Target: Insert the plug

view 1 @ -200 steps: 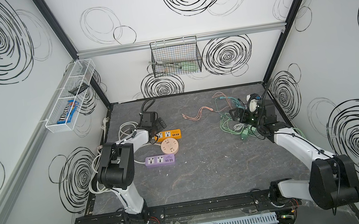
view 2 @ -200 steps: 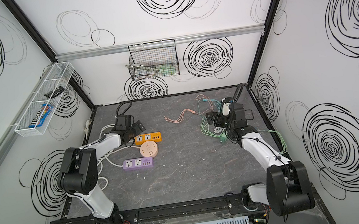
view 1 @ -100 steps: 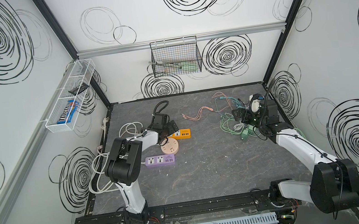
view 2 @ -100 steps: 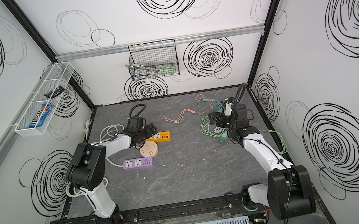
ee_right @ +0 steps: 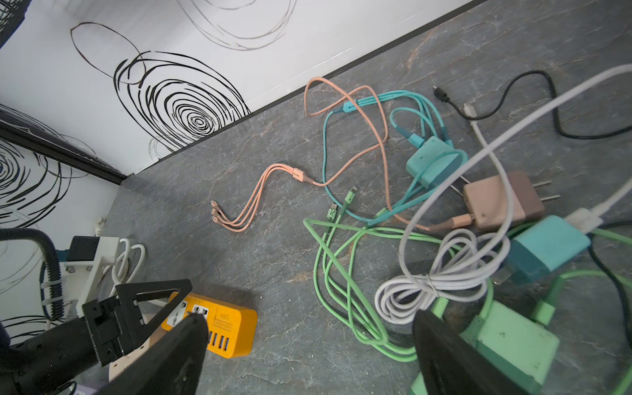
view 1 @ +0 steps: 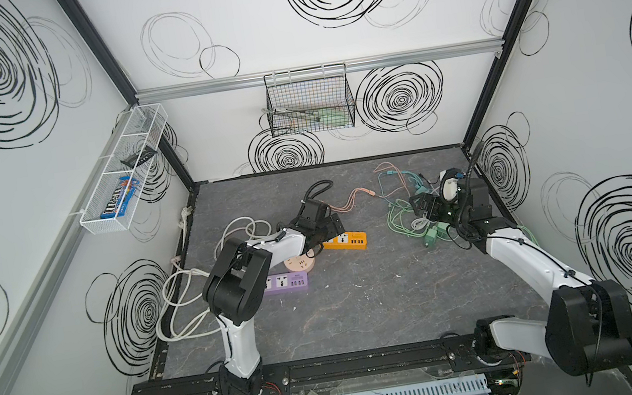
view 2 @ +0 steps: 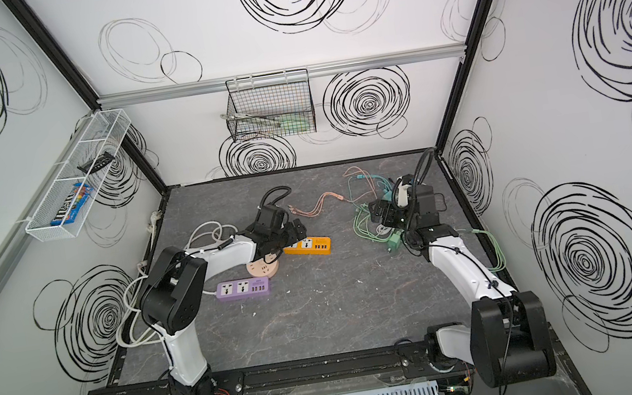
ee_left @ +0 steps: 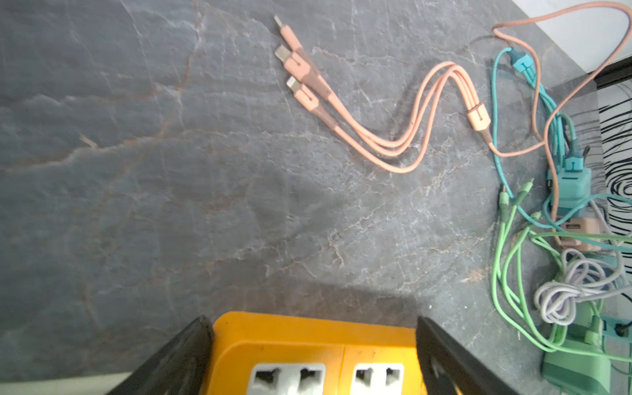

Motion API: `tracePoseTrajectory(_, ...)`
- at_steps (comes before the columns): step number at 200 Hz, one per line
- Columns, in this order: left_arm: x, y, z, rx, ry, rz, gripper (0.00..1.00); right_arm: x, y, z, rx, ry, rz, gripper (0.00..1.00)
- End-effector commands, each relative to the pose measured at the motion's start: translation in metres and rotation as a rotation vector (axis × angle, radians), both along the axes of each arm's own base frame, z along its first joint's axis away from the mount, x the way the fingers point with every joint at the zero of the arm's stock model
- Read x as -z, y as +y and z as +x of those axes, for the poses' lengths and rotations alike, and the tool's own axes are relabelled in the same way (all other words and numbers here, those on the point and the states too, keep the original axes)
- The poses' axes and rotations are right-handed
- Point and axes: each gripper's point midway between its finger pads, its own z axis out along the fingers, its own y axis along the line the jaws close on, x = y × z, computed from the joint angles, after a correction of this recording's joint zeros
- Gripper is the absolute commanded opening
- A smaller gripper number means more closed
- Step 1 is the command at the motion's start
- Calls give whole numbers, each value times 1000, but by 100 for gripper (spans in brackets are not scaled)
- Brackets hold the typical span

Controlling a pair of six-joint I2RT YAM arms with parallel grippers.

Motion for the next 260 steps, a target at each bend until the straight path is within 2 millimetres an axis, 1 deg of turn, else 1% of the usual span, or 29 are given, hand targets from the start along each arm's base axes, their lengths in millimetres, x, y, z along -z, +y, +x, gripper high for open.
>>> tracePoseTrajectory(1,-2,-11,-7,-55,27,-34,96,-3,18,-4,-99,-12,54,97)
tracePoseTrajectory(23,-14,-25,-7,-16,6,-67,96,7,36,-6,-167,22,89,97)
tracePoseTrajectory(34,-16,-33,-10,10,11,-92,96,13,43,-6,-181,41,94,97)
tracePoseTrajectory(43,-17,-35,-12,12,11,-100,96,18,48,-6,-189,57,100,97)
tracePoseTrajectory(55,-21,-29,-14,-18,-15,-91,96,21,57,-7,-208,68,102,97)
tracePoseTrajectory(67,-30,-21,-15,-38,-59,-95,96,25,66,-9,-237,67,91,97)
tracePoseTrajectory(95,-64,-6,-15,-38,-164,-97,96,42,84,-18,-266,89,55,97)
tracePoseTrajectory(107,-78,-3,-19,-15,-218,-96,96,49,93,-24,-291,104,55,97)
tracePoseTrajectory(121,-86,1,-28,5,-253,-90,96,56,102,-31,-321,119,52,98)
tracePoseTrajectory(136,-87,7,-39,17,-256,-93,96,63,112,-38,-361,128,12,99)
tracePoseTrajectory(159,-82,11,-59,37,-236,-122,96,77,121,-48,-390,156,-51,99)
tracePoseTrajectory(177,-77,12,-74,53,-217,-142,96,85,132,-59,-438,175,-35,100)
tracePoseTrajectory(190,-75,14,-80,60,-212,-144,96,92,142,-66,-493,199,-22,99)
tracePoseTrajectory(209,-77,14,-84,70,-231,-142,96,108,152,-72,-538,242,-57,97)
tracePoseTrajectory(223,-80,16,-82,69,-247,-129,96,117,158,-72,-563,260,-79,95)
tracePoseTrajectory(244,-84,20,-78,57,-264,-103,96,119,169,-69,-580,245,-86,93)
tracePoseTrajectory(250,-84,21,-77,53,-267,-100,96,119,173,-68,-597,233,-78,89)
tracePoseTrajectory(260,-83,22,-76,49,-269,-98,96,121,177,-66,-608,232,-82,85)
